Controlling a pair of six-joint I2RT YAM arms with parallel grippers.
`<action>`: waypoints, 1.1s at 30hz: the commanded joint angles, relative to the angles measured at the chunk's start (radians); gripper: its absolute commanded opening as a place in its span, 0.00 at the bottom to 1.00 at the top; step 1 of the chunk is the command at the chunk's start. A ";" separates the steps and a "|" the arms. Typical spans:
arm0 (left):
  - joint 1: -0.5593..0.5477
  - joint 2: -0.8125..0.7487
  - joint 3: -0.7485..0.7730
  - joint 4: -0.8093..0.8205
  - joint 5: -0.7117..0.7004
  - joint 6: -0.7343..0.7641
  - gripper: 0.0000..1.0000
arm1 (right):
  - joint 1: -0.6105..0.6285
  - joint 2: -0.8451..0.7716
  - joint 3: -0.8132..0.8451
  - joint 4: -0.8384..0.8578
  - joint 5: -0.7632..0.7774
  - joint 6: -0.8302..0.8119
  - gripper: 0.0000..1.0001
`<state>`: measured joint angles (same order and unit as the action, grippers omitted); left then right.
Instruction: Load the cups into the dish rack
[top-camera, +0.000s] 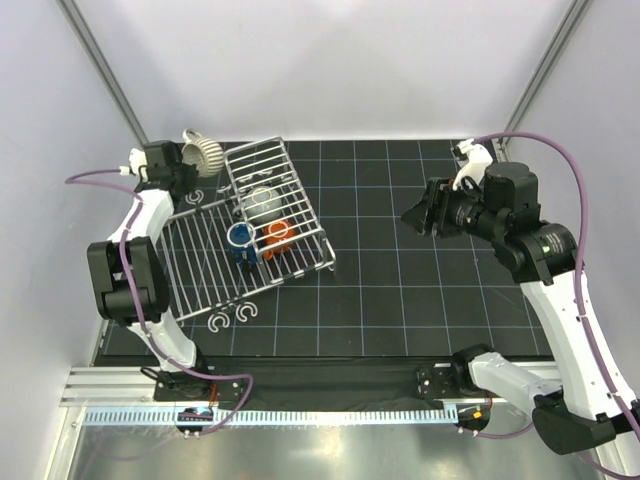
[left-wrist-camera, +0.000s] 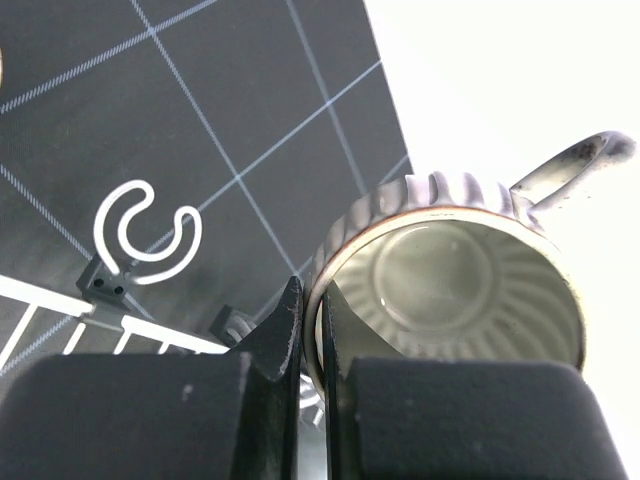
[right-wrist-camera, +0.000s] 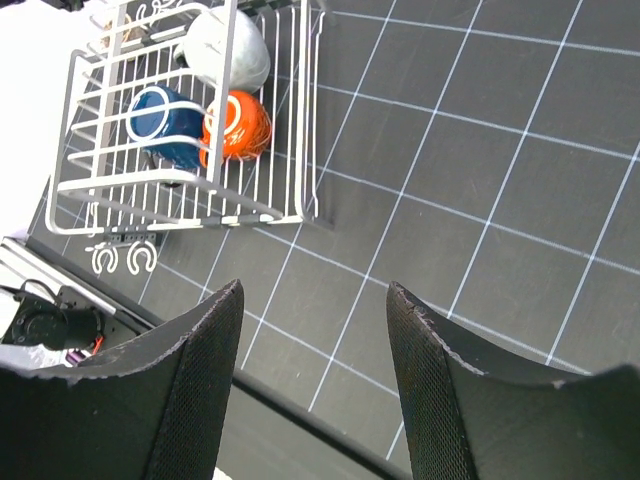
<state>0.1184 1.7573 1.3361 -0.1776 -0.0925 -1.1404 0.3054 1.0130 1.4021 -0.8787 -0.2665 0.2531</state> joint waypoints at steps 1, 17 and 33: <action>0.024 -0.140 -0.020 0.256 0.060 -0.107 0.00 | -0.002 -0.030 -0.017 -0.020 -0.014 0.018 0.61; -0.109 -0.367 -0.083 0.357 0.207 -0.199 0.00 | -0.003 -0.040 0.001 -0.066 -0.082 0.023 0.66; -0.549 -0.472 -0.060 0.182 0.508 0.062 0.00 | -0.002 -0.067 0.034 -0.092 -0.144 0.037 0.77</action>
<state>-0.4026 1.3247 1.2392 -0.0292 0.3054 -1.1374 0.3054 0.9581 1.3880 -0.9745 -0.3641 0.2821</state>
